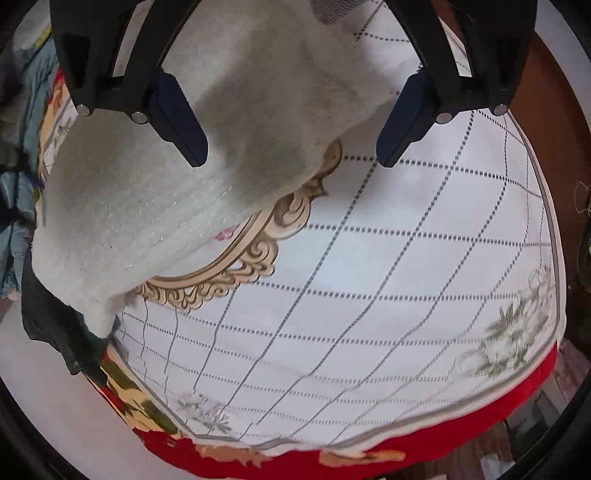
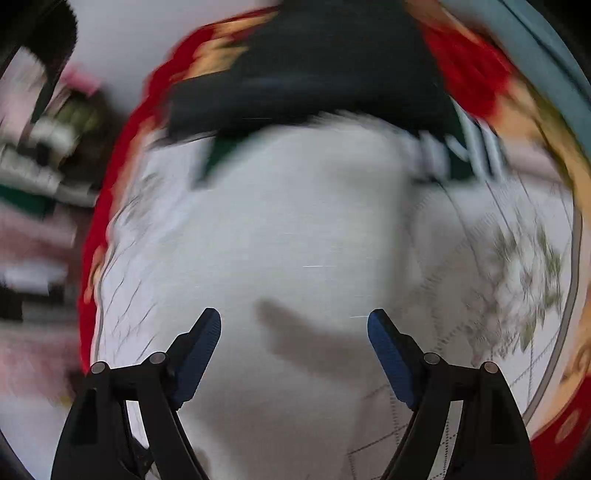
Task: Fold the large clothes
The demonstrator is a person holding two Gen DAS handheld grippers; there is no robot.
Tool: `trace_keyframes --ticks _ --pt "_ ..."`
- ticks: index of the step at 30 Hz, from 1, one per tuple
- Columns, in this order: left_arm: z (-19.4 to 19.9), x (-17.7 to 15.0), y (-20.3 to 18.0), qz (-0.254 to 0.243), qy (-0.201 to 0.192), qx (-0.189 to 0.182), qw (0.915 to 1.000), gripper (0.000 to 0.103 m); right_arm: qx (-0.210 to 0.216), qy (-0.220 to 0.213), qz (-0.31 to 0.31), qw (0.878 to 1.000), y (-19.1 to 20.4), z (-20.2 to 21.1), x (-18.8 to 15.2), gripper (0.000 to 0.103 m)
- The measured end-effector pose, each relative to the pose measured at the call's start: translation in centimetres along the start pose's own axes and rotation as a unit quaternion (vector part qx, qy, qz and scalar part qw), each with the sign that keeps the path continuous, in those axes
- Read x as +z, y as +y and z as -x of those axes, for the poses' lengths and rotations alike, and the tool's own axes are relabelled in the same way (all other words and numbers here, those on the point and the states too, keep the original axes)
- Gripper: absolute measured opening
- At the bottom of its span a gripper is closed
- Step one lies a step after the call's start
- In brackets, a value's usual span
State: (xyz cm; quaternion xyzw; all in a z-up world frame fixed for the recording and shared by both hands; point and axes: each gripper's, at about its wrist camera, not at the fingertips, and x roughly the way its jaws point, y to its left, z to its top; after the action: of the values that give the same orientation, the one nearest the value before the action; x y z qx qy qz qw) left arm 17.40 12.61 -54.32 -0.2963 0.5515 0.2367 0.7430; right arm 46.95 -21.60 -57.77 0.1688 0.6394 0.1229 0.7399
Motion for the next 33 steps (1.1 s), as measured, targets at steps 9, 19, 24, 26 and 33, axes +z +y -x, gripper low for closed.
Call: trace_keyframes --ticks 9,19,24,26,33 --pt "-0.9 -1.6 -5.2 -0.044 -0.008 0.020 0.9988 0.093 0.211 0.038 -0.118 0.970 -6.9 -8.7 0.3 0.041" --pt "1.8 -5.6 -9.3 -0.148 0.004 0.024 0.9887 0.093 0.120 0.001 -0.319 0.940 -17.4 3.7 -18.5 0.044" --pt "1.0 -8.5 -11.1 -0.159 0.040 0.015 0.9863 0.093 0.024 0.040 -0.316 0.948 -21.3 5.8 -22.6 0.077" --pt "0.9 -9.0 -11.9 -0.156 0.042 0.012 0.9867 0.093 -0.041 0.045 -0.261 0.963 -20.4 7.9 -22.2 0.080" --pt "-1.1 -9.1 -14.4 -0.149 0.033 0.022 0.9881 0.093 -0.071 -0.004 -0.042 0.997 -11.8 13.6 -16.1 0.064"
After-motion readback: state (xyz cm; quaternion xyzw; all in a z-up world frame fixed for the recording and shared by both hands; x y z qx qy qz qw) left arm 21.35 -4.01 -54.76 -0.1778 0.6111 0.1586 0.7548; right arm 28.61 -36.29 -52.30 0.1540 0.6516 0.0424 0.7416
